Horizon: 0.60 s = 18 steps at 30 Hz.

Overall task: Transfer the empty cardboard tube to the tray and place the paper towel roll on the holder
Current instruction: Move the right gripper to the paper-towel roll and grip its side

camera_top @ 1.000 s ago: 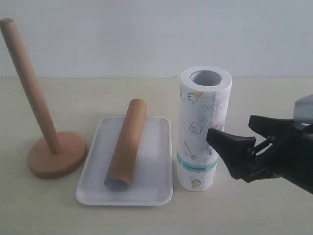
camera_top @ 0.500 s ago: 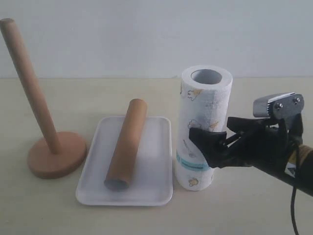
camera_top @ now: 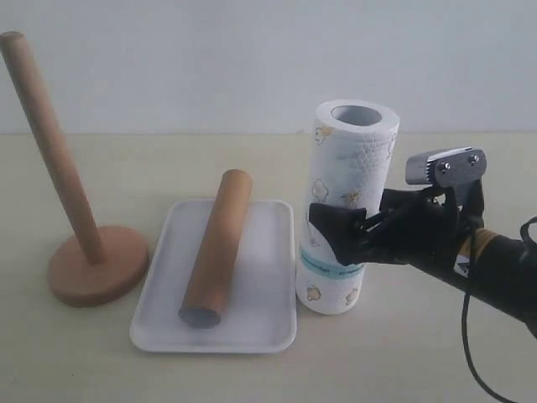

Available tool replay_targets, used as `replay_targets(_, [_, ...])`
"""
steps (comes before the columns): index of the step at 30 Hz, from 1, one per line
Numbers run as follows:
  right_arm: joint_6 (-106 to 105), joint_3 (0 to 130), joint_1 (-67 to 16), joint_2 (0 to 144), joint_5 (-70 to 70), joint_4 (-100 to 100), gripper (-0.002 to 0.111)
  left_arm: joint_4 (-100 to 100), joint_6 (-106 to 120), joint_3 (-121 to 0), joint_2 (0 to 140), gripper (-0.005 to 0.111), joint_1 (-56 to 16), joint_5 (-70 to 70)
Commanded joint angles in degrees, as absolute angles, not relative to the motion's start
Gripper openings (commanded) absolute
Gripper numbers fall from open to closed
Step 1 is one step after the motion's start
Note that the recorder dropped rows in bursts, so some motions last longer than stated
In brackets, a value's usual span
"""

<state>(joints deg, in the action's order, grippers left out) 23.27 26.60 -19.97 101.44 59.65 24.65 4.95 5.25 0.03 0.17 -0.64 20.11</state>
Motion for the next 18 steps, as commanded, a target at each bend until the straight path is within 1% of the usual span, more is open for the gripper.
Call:
replay_targets(1, [23.78, 26.81, -20.01, 102.05, 61.93, 26.08, 0.095, 5.14, 5.49, 0.00, 0.00, 0.004, -0.51, 19.69])
replay_targets(11, [24.46, 27.13, -20.01, 102.68, 63.31, 27.93, 0.095, 5.14, 5.62, 0.00, 0.00, 0.004, -0.51, 19.72])
replay_targets(18, [22.36, 31.65, -24.69, 107.12, 62.21, 27.38, 0.095, 5.14, 5.62, 0.00, 0.00, 0.004, -0.51, 19.72])
